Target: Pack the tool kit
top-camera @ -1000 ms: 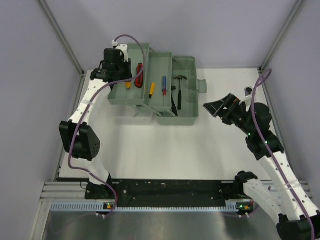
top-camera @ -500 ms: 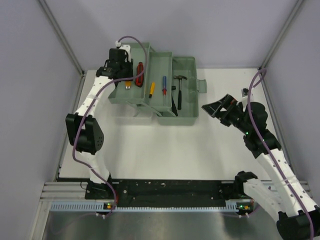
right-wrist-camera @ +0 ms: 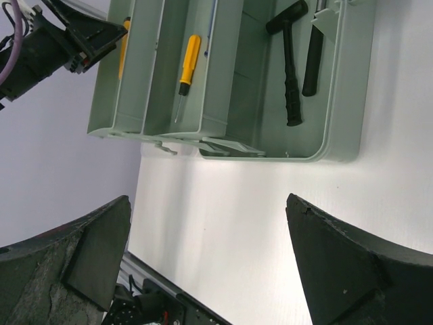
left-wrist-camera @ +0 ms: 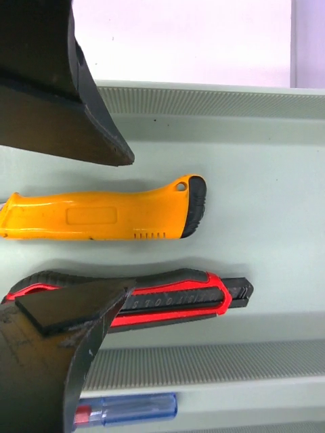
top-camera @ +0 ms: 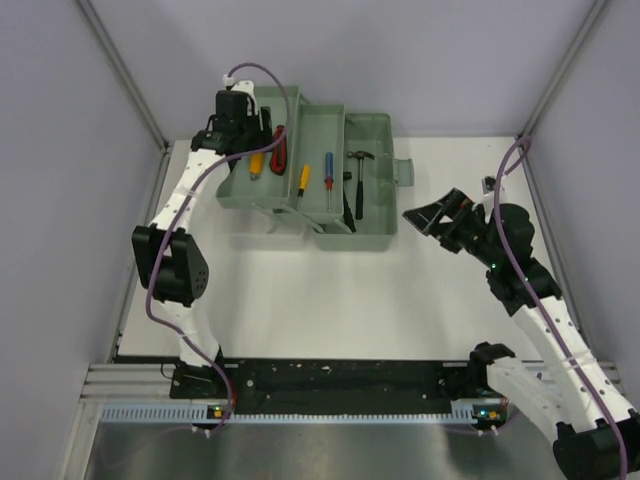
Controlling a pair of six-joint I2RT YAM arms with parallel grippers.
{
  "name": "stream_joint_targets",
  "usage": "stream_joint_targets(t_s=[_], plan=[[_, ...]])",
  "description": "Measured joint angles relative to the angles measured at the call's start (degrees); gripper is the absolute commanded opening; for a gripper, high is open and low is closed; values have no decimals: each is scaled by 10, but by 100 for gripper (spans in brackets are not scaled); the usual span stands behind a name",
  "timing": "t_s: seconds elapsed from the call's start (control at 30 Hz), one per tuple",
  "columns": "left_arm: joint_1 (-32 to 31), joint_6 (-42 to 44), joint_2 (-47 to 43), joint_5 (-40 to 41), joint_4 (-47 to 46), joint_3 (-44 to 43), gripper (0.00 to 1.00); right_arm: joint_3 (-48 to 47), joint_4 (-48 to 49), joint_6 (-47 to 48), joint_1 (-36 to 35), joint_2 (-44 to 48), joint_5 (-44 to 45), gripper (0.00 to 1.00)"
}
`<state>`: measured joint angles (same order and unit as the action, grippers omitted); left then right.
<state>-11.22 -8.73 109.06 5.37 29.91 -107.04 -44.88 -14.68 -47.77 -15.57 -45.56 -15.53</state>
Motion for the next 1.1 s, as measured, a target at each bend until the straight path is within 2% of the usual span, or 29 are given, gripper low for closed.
stream_joint_targets(t_s=[0.17, 0.23, 0.4, 0.53, 0.73, 0.8, 0.9, 1.1], plan=[[10, -30, -40, -26, -12, 17, 78, 0, -2, 0, 0, 0, 2, 93], [30, -56, -72, -62, -12, 26, 79, 0, -5, 1, 0, 0, 4, 93], [152, -113, -164, -127, -33, 48, 80, 0, -15, 4, 0, -10, 7, 89], [235, -135, -205, -159, -52, 90, 75, 3, -22, 8, 0, -24, 9, 88], [283, -141, -177, -209, -69, 195, 67, 18, -30, 13, 0, -34, 12, 88], [295, -144, -151, -242, -75, 230, 58, 21, -32, 15, 0, -36, 16, 86], [304, -150, -111, -305, -106, 276, 51, 21, -40, 19, 0, -48, 37, 84], [277, -129, -86, -367, -129, 309, 50, 23, -61, 21, 0, -83, 104, 83]])
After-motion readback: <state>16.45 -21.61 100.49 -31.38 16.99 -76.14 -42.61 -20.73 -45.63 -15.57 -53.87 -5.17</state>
